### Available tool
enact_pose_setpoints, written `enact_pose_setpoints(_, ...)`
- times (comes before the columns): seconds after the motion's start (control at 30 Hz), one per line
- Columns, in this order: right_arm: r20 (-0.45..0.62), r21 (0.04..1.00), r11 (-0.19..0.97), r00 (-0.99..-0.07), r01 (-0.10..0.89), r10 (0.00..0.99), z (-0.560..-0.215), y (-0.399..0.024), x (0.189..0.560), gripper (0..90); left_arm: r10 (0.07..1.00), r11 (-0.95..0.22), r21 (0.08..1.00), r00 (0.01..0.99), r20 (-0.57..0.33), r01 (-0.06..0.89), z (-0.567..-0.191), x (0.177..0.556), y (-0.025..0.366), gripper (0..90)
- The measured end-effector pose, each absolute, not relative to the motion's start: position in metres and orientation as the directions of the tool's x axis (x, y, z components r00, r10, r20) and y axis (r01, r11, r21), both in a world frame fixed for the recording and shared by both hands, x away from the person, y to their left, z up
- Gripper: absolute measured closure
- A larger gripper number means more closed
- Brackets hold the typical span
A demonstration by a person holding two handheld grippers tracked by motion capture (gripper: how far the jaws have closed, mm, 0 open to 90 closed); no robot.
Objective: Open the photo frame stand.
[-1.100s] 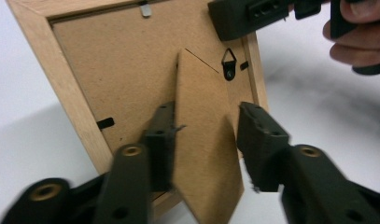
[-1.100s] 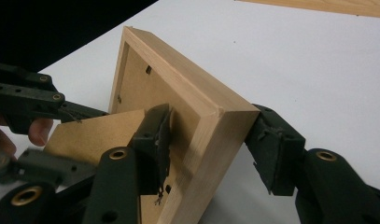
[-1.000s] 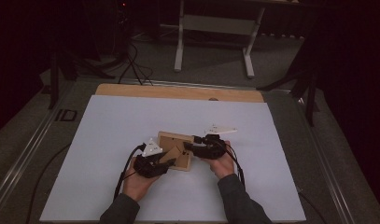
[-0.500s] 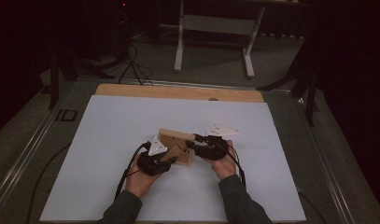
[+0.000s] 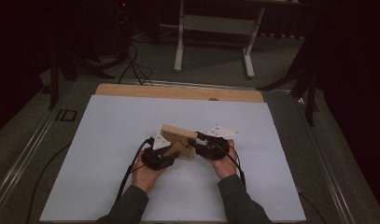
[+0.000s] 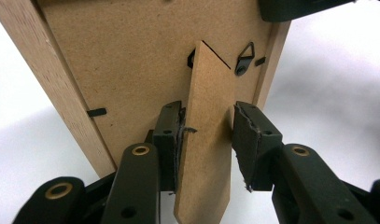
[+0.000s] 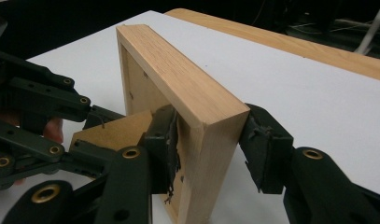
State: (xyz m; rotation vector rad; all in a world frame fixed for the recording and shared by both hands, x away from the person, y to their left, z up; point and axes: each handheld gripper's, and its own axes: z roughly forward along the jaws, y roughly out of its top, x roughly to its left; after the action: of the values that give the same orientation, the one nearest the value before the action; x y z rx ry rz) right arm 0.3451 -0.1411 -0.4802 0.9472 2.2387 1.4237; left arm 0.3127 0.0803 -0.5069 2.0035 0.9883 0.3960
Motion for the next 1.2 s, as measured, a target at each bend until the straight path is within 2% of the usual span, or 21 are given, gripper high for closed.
enact_pose_setpoints(0.43,0.019,0.887,0.33,-0.739,0.323,0.674,-0.479,-0.137,0.34,56.8,0.763,-0.346,0.798,0.643,-0.066,0.493,-0.511,0.314,0.08,64.2)
enact_pose_setpoints(0.7,0.039,0.879,0.34,-0.76,0.334,0.648,-0.478,-0.137,0.337,55.9,0.763,-0.288,0.811,0.634,-0.127,0.509,-0.513,0.311,0.088,64.3)
enact_pose_setpoints(0.93,0.036,0.873,0.356,-0.772,0.333,0.635,-0.479,-0.136,0.332,54.8,0.744,-0.257,0.809,0.643,-0.183,0.528,-0.512,0.305,0.094,60.4)
enact_pose_setpoints(1.2,0.03,0.869,0.37,-0.781,0.329,0.624,-0.479,-0.135,0.323,52.6,0.736,-0.247,0.805,0.645,-0.206,0.539,-0.514,0.297,0.099,58.7)
